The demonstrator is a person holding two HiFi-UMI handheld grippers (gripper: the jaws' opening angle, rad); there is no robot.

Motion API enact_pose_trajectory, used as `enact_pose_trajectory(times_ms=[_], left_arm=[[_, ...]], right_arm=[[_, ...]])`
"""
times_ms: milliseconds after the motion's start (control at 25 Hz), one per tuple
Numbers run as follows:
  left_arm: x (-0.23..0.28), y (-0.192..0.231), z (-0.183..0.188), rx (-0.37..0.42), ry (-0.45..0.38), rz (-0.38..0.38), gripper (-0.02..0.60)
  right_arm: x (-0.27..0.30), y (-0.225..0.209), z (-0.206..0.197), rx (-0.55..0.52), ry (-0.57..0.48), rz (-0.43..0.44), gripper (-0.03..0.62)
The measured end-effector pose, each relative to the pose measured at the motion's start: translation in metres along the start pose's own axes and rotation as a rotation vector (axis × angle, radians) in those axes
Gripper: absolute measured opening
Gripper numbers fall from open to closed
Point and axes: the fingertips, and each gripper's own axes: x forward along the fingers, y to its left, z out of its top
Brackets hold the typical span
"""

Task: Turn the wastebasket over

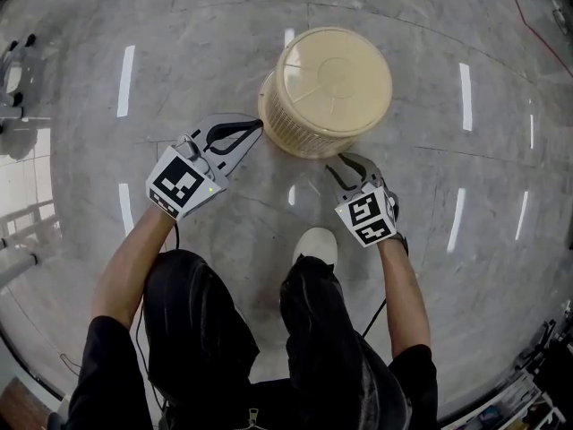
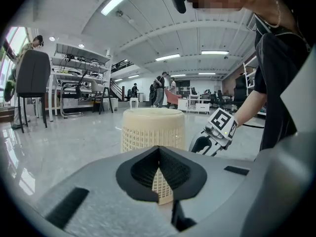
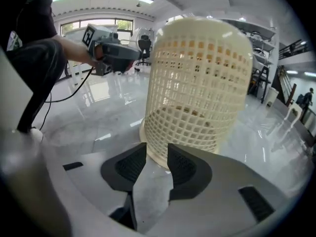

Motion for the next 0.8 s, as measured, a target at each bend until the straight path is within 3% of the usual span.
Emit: enact_pose_trajectory(times_ms=[200, 440, 800], left_arm=[[-0.006, 0.004, -0.004, -0.01, 0.005, 0.007, 0.006], [-0.019, 0.005, -0.01, -0.01, 0.021, 0.014, 0.006], [-0.032, 0.005, -0.009, -0.016, 0.008, 0.011, 0.006]], right_arm=[[0.038, 0.029, -0.015, -0.095, 0.082, 0.103, 0.117], [0.065, 0.032, -0.02, -0.194, 0.115, 0.051, 0.117], [0.085, 0.039, -0.029, -0.335, 0.276, 0.088, 0.101]])
